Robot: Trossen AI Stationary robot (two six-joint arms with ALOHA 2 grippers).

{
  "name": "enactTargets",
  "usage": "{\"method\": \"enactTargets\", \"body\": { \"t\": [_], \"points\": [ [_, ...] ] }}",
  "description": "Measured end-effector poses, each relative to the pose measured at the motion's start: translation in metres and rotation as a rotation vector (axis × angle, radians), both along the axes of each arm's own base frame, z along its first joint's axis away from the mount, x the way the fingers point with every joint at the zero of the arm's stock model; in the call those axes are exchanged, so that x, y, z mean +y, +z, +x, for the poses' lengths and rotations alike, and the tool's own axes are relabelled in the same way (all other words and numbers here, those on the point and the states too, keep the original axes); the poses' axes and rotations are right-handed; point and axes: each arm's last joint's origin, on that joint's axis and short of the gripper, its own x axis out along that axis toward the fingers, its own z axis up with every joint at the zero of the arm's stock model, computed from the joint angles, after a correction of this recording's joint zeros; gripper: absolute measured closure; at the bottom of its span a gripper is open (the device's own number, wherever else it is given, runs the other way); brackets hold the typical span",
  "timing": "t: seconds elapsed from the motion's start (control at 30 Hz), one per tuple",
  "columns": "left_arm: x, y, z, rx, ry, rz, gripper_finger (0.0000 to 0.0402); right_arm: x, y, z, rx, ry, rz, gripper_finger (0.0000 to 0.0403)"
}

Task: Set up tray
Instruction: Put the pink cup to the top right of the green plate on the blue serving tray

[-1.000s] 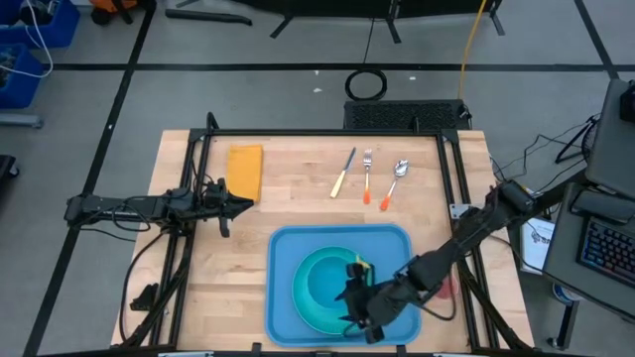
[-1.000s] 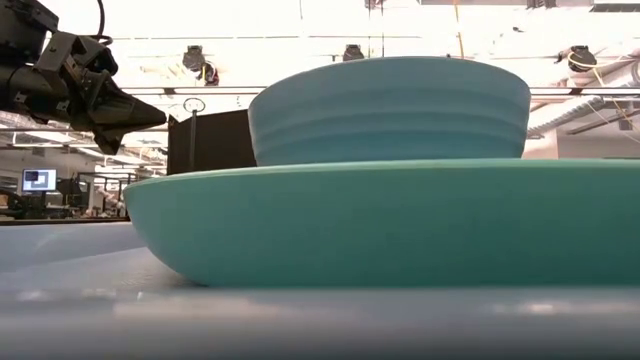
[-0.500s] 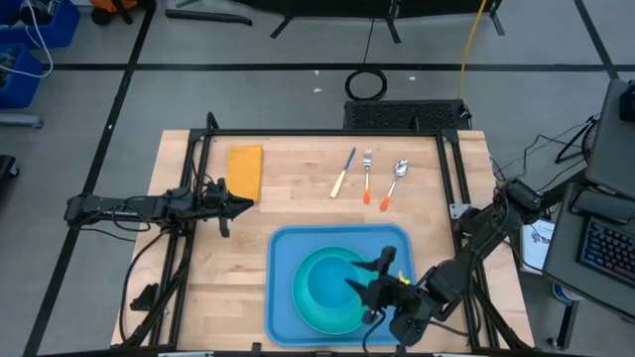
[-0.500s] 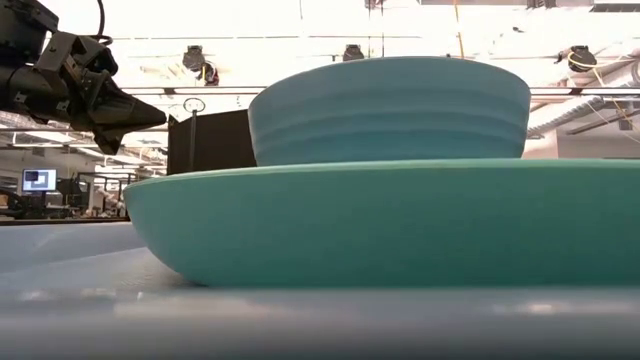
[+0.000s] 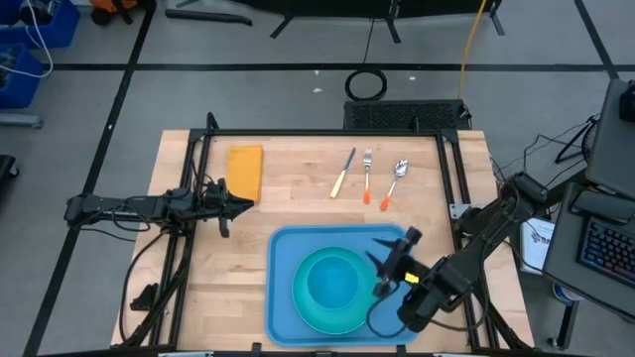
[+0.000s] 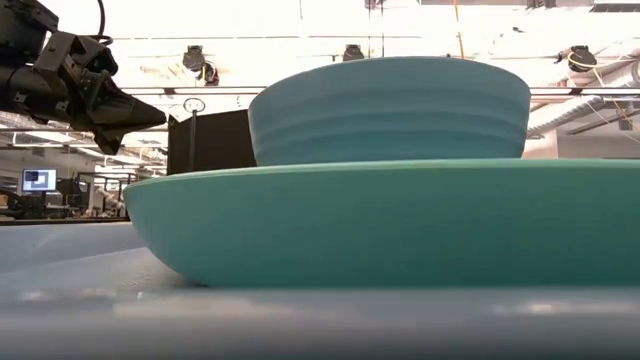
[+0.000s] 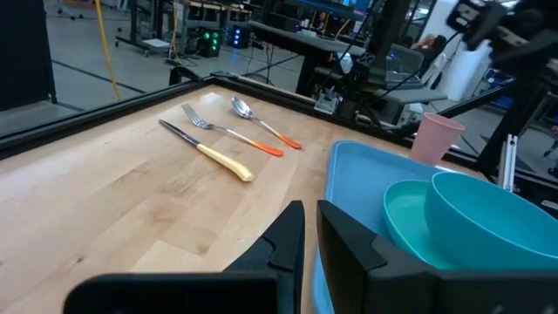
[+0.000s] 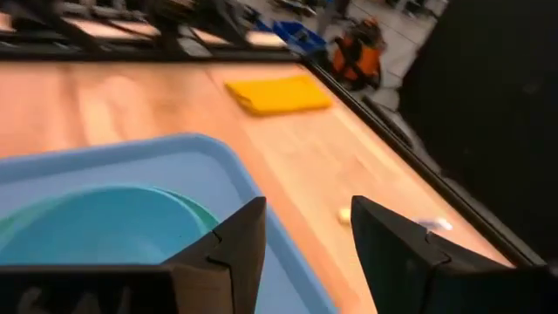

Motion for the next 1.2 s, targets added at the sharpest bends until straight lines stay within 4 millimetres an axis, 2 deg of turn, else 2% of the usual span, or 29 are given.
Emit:
{"method": "enactTargets", "body": {
  "t": [0.27, 0.47, 1.0, 1.1, 1.2],
  "points": [
    [0.0, 0.0, 0.0, 0.0, 0.0, 0.0, 0.0364, -0.028, -0.001, -0.034, 0.187, -0.222, 0.169, 0.0246],
    [0.0, 0.0, 0.0, 0.0, 0.0, 0.0, 0.0364, -0.036, 0.001, -0.049, 0.373, -0.381, 0.331, 0.0246],
    [0.0, 0.0, 0.0, 0.0, -0.008, -0.008, 0.0364, -0.055, 0.035, -0.086, 0.543, -0.502, 0.812, 0.0246],
    [0.0, 0.0, 0.0, 0.0, -0.008, -0.008, 0.0364, -0.054, 0.031, -0.09, 0.609, -0.532, 0.905, 0.0246],
    [0.0, 0.0, 0.0, 0.0, -0.008, -0.007, 0.0364, -0.052, 0.019, -0.091, 0.647, -0.54, 0.967, 0.0246]
  ]
}}
